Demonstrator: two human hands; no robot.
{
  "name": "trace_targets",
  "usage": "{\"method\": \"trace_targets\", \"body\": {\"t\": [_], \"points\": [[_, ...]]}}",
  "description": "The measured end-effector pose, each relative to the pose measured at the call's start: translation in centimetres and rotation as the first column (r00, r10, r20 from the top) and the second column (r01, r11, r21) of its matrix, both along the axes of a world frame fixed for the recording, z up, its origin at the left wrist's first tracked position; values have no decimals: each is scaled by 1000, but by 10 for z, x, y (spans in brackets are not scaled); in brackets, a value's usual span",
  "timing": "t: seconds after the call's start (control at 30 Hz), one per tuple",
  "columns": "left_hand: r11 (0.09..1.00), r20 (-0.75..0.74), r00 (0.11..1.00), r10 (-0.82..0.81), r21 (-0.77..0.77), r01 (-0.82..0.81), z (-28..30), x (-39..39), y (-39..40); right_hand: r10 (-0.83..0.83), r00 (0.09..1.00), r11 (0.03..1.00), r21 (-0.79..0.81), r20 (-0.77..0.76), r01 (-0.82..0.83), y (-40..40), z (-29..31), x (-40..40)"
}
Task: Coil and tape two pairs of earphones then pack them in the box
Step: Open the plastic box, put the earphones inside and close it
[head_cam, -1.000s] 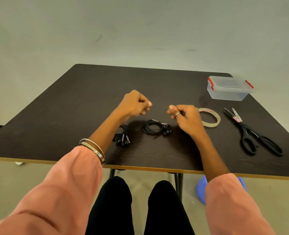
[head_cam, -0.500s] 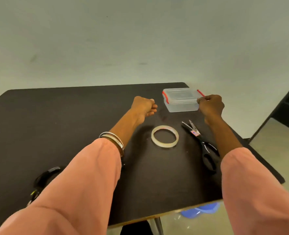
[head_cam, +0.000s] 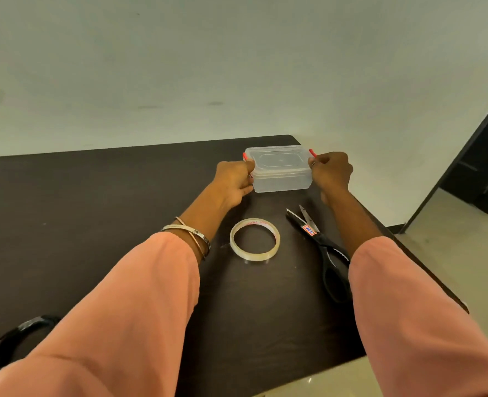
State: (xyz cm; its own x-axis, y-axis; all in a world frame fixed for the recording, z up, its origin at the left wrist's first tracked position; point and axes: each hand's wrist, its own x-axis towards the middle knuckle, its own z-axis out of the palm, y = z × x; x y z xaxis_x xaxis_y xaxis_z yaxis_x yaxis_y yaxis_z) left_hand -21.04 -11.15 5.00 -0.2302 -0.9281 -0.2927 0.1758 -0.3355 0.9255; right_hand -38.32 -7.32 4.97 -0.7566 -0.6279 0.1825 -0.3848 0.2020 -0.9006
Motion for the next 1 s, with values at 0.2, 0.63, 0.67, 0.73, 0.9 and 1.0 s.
{"method": "trace_targets", "body": {"t": [0.2,0.63,0.67,0.73,0.9,1.0], "points": [[989,-14,990,138,-46,-138,26,64,5,100,984,986,-148,147,-78,13,21,48],[974,95,970,226,-22,-225,13,290,60,568,743,823,-209,355,-529,42,-11,213],[969,100,964,246,-26,-244,8,301,65,585,731,809,-194,351,-555,43,-15,222],[960,109,954,278,-38,-276,-3,318,74,613,714,786,-174,339,-592,46,-23,238],[935,62,933,354,-42,-352,-26,339,86,674,667,736,-208,317,-644,55,-41,256],[916,26,919,394,-95,-390,-35,340,84,696,645,717,-262,314,-646,58,-47,256]]}}
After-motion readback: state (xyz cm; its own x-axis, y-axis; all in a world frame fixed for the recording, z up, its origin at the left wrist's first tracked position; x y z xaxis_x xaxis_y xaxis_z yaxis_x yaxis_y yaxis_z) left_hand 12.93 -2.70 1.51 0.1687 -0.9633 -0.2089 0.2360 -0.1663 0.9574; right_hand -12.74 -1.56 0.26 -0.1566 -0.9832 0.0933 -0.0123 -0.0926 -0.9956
